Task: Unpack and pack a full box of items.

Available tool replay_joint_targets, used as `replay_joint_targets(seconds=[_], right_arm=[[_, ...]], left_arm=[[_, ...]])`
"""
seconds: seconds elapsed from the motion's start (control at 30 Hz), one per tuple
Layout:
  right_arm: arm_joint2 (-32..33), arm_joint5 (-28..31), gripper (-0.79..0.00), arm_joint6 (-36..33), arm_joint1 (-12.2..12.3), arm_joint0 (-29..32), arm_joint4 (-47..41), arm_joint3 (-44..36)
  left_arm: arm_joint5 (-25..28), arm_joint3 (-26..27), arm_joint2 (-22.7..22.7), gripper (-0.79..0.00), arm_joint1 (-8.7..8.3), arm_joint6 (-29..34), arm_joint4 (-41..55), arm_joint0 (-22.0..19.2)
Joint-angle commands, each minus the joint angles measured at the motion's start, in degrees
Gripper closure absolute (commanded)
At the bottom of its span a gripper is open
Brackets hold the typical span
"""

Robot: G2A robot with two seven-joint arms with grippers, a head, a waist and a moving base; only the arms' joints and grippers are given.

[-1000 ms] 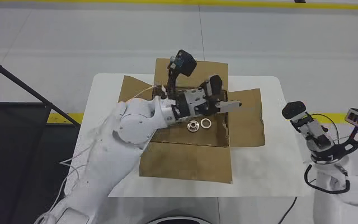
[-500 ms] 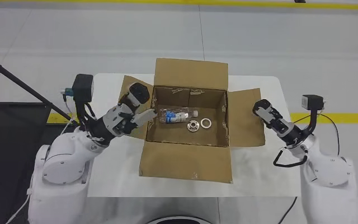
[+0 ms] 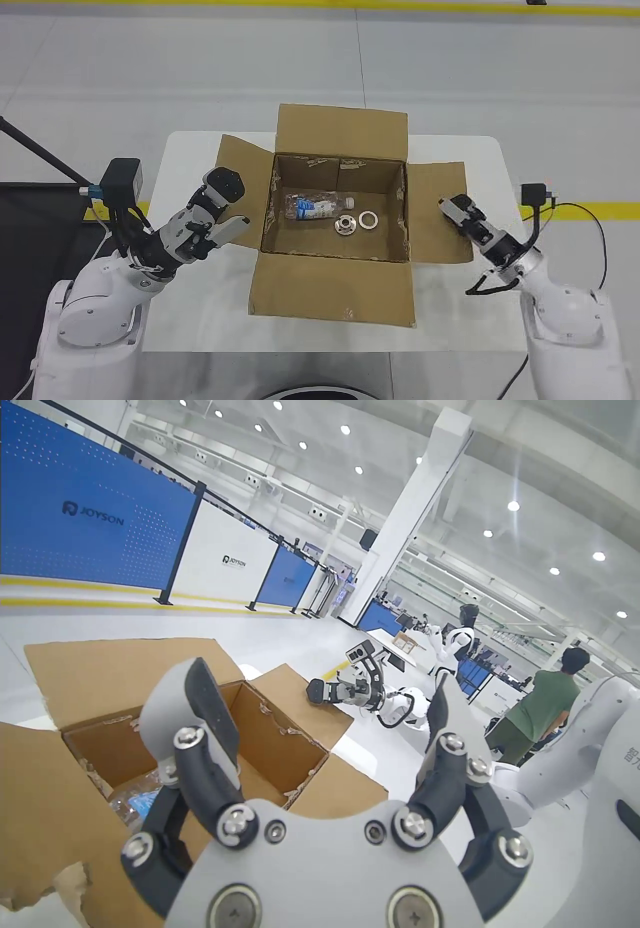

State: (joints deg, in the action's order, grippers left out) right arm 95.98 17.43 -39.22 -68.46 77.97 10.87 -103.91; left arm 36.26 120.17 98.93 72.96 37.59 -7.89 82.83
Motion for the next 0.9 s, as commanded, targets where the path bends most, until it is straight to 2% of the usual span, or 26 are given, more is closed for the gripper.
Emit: replay_joint_targets(seconds=[0.0,0.5,0.87], right_arm=[[-0.63,-0.64,-0.785,1.67,-0.04,0.66,0.79,-0.60],[-5.27,-6.25,-0.785,10.53,-0.27,3.64,7.12,-2.43],[-9.45,-8.16,-0.785,11.23,-0.42,2.48,8.18,-1.75]], left_arm=[[0.00,0.00,0.00,-0.785,0.00,0.00,0.00,0.00],[0.00,0.00,0.00,-0.785,0.00,0.00,0.00,0.00],[0.00,0.00,0.00,-0.785,0.00,0.00,0.00,0.00]])
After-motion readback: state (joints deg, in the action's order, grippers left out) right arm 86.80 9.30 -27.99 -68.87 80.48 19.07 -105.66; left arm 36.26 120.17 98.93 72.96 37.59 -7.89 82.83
